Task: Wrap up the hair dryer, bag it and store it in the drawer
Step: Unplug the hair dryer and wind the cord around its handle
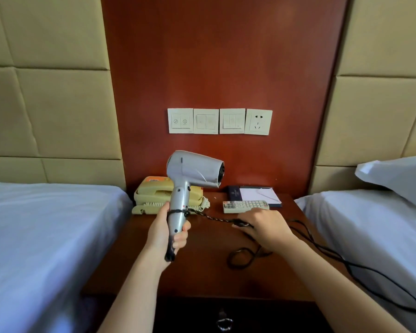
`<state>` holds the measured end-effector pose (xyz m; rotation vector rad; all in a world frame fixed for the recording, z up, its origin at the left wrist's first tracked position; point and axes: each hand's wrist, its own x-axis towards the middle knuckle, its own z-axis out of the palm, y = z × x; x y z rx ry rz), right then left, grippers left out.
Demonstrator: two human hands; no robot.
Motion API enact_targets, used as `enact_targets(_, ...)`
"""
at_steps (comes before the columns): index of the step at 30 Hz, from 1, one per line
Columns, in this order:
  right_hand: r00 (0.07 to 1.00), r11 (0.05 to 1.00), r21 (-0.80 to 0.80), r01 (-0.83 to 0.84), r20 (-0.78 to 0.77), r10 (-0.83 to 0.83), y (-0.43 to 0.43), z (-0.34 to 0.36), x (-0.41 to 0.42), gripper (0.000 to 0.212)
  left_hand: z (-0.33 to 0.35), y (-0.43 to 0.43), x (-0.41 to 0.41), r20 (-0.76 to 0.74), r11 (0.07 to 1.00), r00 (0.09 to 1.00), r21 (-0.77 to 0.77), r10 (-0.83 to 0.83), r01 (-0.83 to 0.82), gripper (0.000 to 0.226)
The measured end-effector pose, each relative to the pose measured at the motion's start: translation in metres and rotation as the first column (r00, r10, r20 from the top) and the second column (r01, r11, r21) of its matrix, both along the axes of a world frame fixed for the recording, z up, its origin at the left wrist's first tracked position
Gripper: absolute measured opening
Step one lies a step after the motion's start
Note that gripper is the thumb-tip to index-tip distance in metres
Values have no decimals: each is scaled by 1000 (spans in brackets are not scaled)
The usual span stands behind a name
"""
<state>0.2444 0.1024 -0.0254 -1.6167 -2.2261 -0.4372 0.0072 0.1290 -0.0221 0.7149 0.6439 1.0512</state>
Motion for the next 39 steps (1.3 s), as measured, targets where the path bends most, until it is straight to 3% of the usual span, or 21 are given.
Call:
enact_targets(4,998,988,150,-48,42,42,-23,-7,-2,24,-2,1,2,-107,997,992,-15,70,-72,47)
enact_targets(8,998,959,278,-50,-17,57,-44,12,-19,30,-1,-3,8,-270,976,938,58,217,-210,40)
enact_targets(12,993,963,267,-22,-104,52,-56,27,-35,28,1,-17,17,-522,887,730,379,441,-264,29)
enact_targets(15,966,978,207,19,-257,36,-58,31,-35,29,0,-22,24,-632,795,533,591,562,-137,29)
enact_targets(17,949,980,200,15,-312,49,-57,34,-35,28,-1,-25,29,-672,755,431,655,603,-34,28)
enact_targets(20,933,983,181,15,-355,51,-55,39,-36,20,-1,-30,36,-707,737,358,672,610,73,30)
enact_targets(23,925,983,183,2,-373,68,-55,46,-37,16,2,-34,43,-730,734,296,668,616,121,48)
enact_targets(27,915,971,195,-139,-349,201,-59,50,-49,23,6,-39,55,-752,739,168,658,637,141,65)
enact_targets(31,920,963,170,-208,-301,251,-61,48,-56,20,9,-39,59,-760,749,127,650,638,131,49)
enact_targets(37,937,996,44,-76,-337,86,-60,60,-32,38,12,-41,61,-745,713,64,657,665,246,44)
enact_targets(39,933,995,50,-85,-347,97,-59,61,-24,29,13,-42,59,-744,709,39,649,666,274,42)
